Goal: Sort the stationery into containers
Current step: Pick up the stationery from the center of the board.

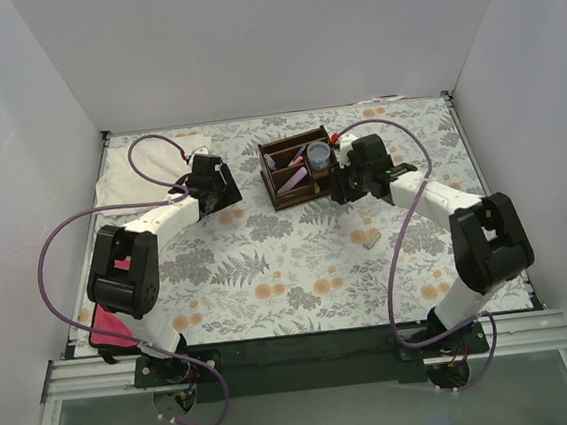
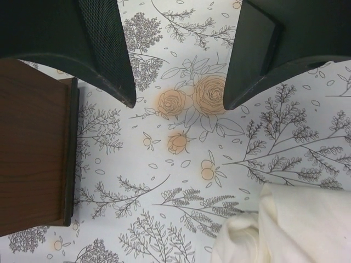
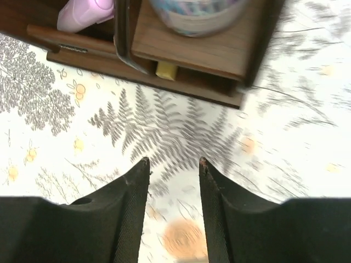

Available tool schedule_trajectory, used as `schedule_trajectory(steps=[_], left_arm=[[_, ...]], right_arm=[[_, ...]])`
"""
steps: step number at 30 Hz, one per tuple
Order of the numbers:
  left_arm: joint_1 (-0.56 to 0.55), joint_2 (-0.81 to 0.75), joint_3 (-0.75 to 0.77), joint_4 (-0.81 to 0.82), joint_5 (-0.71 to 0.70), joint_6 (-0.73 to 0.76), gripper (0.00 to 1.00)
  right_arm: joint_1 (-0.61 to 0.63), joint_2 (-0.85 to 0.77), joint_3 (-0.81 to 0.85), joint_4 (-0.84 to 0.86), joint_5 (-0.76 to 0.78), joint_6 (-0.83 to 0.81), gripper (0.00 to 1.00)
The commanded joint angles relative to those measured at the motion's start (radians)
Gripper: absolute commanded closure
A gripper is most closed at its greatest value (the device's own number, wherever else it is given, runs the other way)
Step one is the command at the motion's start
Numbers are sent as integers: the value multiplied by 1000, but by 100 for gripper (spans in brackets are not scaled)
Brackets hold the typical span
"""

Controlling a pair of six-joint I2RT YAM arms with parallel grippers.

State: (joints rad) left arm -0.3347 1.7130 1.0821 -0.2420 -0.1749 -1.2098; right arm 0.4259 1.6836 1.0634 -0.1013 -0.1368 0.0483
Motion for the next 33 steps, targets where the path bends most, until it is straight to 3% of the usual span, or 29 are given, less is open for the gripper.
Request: schedule_trajectory(steps=[1,5,10,15,26,33], left_arm=[[8,-59,45,-28,-54,74,37],[8,-82,36,-22,-86,125,37],[10,-89,45,-11,-103,165,37],[11,-72,70,-26,-97,182,37],[11,-76,24,-31,-66,144,37],[11,-112,-13,-31,-61,138,37]], right_arm=[[-55,-146,-38,-184,9,-163,47],[-78,-249,-100,-305,52,-258,42],[-235,-314,-196,-412,66,80,49],[-283,-271,-209,-437,103,128,50],[-289,-187,-211,-408,-151,110,52],[-248,-108,-131,-403,-68,258,49]])
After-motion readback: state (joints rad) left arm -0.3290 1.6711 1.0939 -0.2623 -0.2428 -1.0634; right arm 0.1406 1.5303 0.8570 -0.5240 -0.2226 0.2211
